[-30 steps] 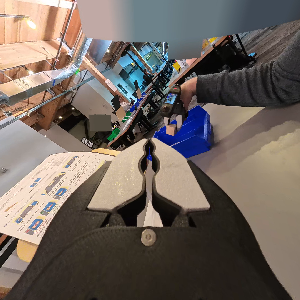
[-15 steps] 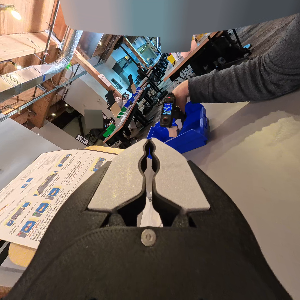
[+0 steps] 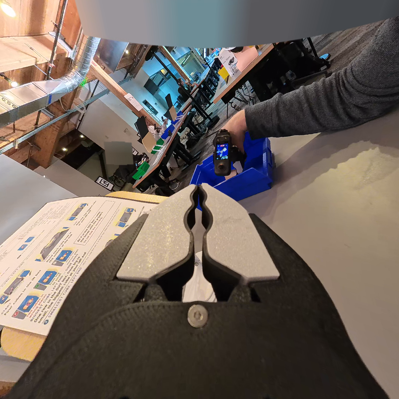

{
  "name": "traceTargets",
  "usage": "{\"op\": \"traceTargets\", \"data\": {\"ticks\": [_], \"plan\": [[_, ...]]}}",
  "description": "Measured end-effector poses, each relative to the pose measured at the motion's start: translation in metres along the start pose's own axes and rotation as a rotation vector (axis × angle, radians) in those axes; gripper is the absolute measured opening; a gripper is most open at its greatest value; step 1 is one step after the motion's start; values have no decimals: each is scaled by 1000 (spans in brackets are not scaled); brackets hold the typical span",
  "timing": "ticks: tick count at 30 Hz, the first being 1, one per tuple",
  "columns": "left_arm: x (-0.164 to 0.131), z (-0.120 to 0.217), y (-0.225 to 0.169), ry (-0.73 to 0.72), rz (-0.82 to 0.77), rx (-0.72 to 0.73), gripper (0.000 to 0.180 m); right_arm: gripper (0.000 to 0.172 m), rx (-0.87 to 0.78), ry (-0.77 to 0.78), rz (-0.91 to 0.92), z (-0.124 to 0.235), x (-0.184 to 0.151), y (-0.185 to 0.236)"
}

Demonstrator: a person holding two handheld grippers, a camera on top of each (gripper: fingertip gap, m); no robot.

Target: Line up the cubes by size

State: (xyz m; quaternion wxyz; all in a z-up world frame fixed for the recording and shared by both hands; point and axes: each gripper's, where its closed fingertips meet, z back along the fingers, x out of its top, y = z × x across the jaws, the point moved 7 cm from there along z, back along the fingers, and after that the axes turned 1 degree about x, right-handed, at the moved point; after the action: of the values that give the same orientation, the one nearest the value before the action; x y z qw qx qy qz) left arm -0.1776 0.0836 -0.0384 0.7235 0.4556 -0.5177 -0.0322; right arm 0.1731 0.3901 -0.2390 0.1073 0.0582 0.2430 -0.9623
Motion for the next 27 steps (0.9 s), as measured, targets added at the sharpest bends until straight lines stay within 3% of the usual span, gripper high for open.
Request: {"op": "traceTargets", "data": {"ticks": [27], "plan": [[-1,0,0,14,-10,-1,0,47,-89,-12,-7,-7,4,-10]]}}
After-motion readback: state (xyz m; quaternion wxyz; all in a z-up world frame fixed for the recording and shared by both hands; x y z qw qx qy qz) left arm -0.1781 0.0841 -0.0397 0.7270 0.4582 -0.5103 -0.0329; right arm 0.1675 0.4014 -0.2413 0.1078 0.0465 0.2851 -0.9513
